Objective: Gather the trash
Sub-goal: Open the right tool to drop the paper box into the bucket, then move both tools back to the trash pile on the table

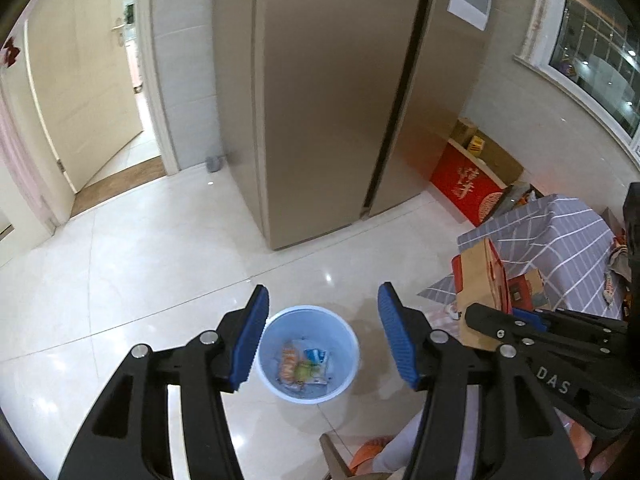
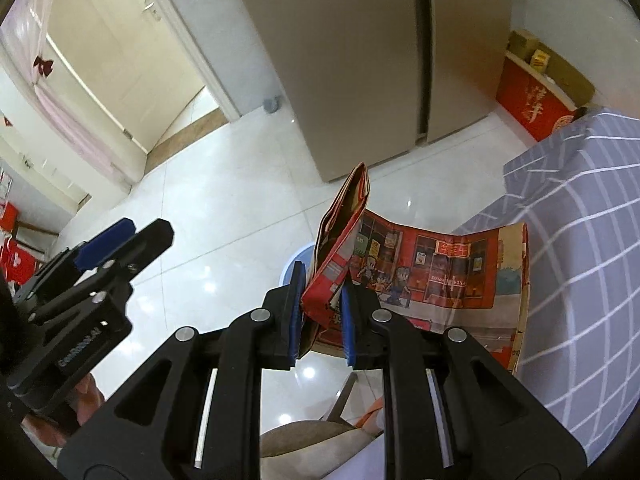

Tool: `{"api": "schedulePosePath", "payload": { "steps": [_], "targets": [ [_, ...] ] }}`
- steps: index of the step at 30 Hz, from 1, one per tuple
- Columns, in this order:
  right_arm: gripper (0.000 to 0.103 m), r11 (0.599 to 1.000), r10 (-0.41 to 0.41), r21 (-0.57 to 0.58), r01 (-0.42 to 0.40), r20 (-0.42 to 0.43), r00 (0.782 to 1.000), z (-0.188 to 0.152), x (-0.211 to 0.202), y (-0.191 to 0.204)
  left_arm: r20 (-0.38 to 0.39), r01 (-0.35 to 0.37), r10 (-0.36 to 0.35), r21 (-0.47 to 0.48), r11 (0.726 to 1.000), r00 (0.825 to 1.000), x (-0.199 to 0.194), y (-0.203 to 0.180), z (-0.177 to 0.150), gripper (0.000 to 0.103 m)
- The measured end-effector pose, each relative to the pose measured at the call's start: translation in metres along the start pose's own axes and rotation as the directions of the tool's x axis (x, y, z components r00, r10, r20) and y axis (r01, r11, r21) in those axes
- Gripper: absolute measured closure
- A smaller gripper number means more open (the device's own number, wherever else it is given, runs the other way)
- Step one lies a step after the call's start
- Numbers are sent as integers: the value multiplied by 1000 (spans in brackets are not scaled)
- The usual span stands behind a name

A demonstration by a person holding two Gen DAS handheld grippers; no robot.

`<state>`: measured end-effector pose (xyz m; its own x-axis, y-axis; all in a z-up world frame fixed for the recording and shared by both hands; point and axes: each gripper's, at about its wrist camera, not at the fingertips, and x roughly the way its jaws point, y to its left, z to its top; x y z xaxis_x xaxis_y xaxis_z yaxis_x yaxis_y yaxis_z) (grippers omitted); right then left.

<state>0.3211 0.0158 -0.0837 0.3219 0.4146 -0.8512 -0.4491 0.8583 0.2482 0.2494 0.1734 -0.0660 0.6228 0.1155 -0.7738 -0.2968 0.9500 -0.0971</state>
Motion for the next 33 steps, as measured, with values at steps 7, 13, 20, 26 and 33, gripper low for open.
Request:
{"api": "schedulePosePath", "payload": {
  "steps": [7, 13, 20, 26, 33],
  "targets": [
    [83, 997, 49, -62, -52, -48, 998, 8, 24, 31, -13, -63, 62, -45, 997, 998, -5, 34, -10, 47],
    [35, 990, 55, -134, -50, 34, 998, 13, 17, 54, -9, -108, 108, -78, 991, 994, -16, 60, -18, 47],
    [35, 991, 35, -133, -35, -5, 999, 3, 28, 52, -4, -122, 122, -82, 989, 993, -22, 62, -23, 47],
    [35, 994, 34, -108, -36, -19, 999, -7, 25, 41, 5, -108, 109, -55, 993, 994, -25, 50, -24, 47],
    [35, 997, 37, -65, -35, 29, 999, -13, -3, 19, 41, -68, 68, 0, 998, 997, -34, 19, -18, 47]
  ]
}}
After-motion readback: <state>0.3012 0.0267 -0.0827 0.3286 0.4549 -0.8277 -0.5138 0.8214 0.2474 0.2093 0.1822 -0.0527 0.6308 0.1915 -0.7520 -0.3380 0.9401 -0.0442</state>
